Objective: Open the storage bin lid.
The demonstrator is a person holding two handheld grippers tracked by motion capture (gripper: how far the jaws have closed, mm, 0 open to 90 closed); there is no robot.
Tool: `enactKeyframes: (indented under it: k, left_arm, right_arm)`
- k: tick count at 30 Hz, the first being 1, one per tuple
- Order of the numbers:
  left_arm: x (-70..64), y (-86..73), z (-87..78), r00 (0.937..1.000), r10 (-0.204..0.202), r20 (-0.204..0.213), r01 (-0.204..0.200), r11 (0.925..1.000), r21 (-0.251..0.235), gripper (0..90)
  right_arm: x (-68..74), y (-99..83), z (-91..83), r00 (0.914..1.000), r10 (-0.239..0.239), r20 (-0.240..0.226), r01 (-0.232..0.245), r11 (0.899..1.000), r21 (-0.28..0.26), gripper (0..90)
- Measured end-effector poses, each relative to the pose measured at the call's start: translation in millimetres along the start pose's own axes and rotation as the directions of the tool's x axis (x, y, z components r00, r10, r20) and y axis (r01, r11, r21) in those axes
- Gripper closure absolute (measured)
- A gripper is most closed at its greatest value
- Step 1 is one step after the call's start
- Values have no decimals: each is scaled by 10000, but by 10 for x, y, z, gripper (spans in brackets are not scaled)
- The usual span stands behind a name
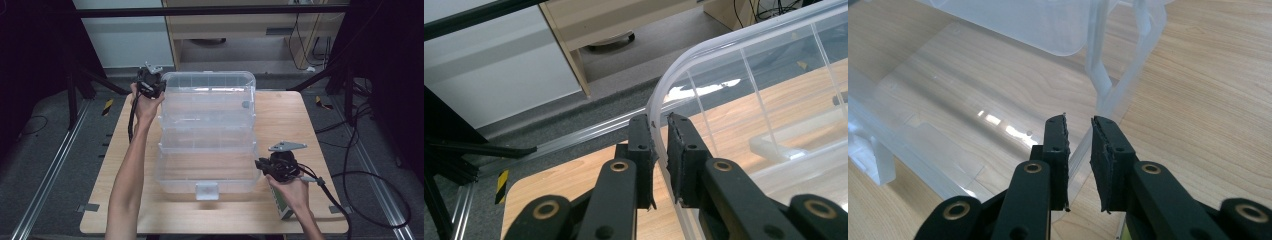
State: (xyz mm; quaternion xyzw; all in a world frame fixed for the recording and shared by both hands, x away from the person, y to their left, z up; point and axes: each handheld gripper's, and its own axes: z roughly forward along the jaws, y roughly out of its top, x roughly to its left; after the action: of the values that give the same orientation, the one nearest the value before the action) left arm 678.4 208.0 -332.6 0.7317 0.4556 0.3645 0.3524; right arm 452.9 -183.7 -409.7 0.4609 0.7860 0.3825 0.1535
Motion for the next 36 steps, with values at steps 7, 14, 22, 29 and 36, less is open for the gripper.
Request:
enactKeyframes:
  k: [7, 14, 22, 29, 36]
  left_arm:
    - [-4, -5, 35, 10000, 19, -52, -19, 10000, 65, 808]
    - [15, -19, 56, 9999, -149, 2, 149, 9999, 73, 804]
    - [52, 14, -56, 9999, -36, -114, 31, 9990, -439, 729]
    - [107, 37, -227, 9998, -148, 94, 153, 9985, -527, 698]
    - [67, 41, -512, 9995, 60, 296, -40, 9976, -685, 639]
  right_arm:
    - [8, -5, 0, 10000, -32, 50, 32, 10000, -38, 775]
    - [21, -3, -1, 9999, -72, 137, 72, 10000, -15, 778]
    - [41, 4, -9, 9997, -26, 236, 25, 10000, 71, 787]
    - [44, 10, -9, 9998, 24, 203, -26, 9999, 125, 786]
    - [42, 10, -9, 9998, 14, 214, -17, 9999, 128, 785]
